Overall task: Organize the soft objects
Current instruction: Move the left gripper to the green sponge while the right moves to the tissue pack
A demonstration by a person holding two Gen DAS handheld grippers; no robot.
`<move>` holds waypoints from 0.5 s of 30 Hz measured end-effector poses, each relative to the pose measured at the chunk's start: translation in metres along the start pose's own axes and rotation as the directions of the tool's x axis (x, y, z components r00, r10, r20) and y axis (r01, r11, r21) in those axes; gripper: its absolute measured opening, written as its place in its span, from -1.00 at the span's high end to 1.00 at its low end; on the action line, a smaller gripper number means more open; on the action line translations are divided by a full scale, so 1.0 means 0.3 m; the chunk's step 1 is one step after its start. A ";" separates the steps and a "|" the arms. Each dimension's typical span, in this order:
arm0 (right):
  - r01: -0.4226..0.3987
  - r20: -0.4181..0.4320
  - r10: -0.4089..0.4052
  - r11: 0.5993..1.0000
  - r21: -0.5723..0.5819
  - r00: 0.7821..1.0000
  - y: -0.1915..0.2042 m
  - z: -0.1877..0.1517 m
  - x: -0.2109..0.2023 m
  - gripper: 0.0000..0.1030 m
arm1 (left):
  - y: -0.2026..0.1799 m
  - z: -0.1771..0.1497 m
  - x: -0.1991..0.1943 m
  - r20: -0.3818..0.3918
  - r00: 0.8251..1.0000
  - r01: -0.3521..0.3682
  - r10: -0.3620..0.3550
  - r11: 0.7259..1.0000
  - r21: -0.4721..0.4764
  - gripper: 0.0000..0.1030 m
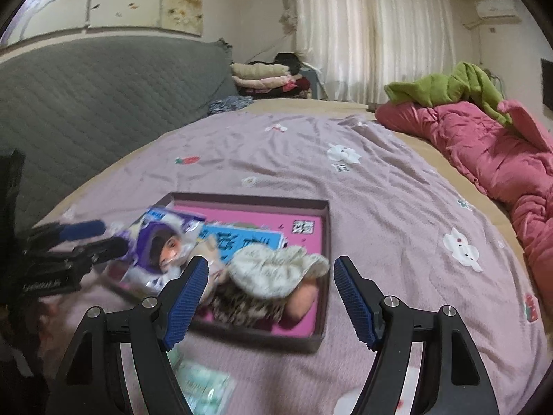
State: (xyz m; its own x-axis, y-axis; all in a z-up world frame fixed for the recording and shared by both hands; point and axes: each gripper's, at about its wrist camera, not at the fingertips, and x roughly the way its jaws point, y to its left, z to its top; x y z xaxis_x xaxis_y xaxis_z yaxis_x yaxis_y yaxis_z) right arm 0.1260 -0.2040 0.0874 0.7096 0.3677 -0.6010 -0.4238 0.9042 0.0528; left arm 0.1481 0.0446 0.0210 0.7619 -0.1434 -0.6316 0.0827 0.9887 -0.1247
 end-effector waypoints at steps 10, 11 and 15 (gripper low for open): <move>-0.032 -0.036 0.031 0.999 -0.032 0.999 0.067 -0.073 -0.074 -0.48 | -0.008 -0.039 -0.062 -0.013 1.000 0.008 -0.008 1.000 -0.030 -0.34; -0.034 -0.037 0.033 0.999 -0.035 0.999 0.073 -0.079 -0.084 -0.48 | -0.007 -0.042 -0.071 -0.013 1.000 0.009 -0.010 0.999 -0.035 -0.34; -0.043 -0.057 0.040 0.998 -0.051 0.998 0.100 -0.104 -0.109 -0.48 | -0.007 -0.055 -0.105 -0.013 1.000 0.017 -0.017 0.999 -0.050 -0.34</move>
State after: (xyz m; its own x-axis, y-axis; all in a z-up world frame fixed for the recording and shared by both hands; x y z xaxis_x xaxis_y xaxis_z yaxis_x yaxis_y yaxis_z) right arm 0.0725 -0.1958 0.0839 0.6588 0.3906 -0.6430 -0.4820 0.8753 0.0378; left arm 0.1132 0.0463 0.0285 0.7520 -0.1612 -0.6392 0.0632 0.9828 -0.1735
